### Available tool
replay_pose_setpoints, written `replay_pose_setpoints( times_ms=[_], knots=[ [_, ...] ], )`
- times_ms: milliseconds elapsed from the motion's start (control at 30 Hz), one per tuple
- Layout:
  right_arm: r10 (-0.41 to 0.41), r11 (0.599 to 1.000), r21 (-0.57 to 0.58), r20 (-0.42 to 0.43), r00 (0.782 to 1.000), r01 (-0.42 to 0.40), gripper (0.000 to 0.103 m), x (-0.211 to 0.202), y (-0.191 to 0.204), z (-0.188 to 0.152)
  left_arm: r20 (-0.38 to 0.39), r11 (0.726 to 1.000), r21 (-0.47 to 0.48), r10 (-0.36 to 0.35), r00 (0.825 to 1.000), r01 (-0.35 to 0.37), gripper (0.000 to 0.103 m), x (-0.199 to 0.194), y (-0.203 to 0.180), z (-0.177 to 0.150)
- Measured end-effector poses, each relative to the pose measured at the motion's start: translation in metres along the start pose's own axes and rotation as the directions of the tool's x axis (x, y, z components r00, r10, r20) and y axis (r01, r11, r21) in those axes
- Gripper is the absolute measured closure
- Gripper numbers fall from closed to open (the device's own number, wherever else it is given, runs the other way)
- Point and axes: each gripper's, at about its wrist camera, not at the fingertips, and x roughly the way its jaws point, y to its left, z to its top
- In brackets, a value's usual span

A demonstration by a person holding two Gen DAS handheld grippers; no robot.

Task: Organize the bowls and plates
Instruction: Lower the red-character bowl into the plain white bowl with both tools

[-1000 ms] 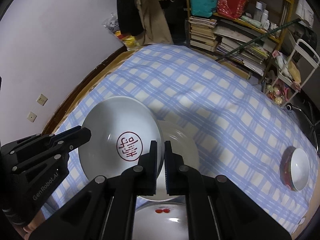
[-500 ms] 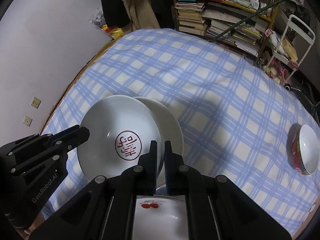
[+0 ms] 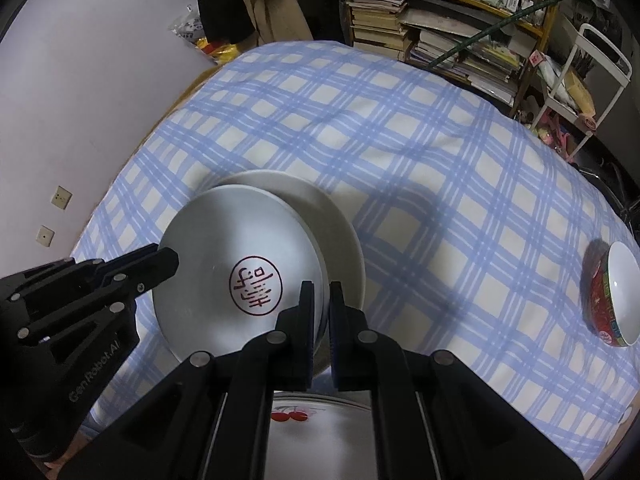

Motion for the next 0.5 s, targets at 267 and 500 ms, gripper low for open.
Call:
replay_pose_setpoints(
  times_ms=[267, 500],
  knots=[
    [0.005, 0.999, 0.035, 0.003, 1.000, -0.005, 0.095, 0.005, -0.005, -0.005, -0.016, 1.000, 0.020, 0.009, 1.000, -0.009, 0.096, 0.008, -0.004, 0.000],
    [-0.006, 0.999, 0.040, 0.026, 1.000, 0.005, 0.095, 0.004, -0.006, -0.003, -0.031, 1.000, 0.019, 0.003, 1.000, -0.002, 0.096, 0.013, -0.005, -0.001]
  ],
)
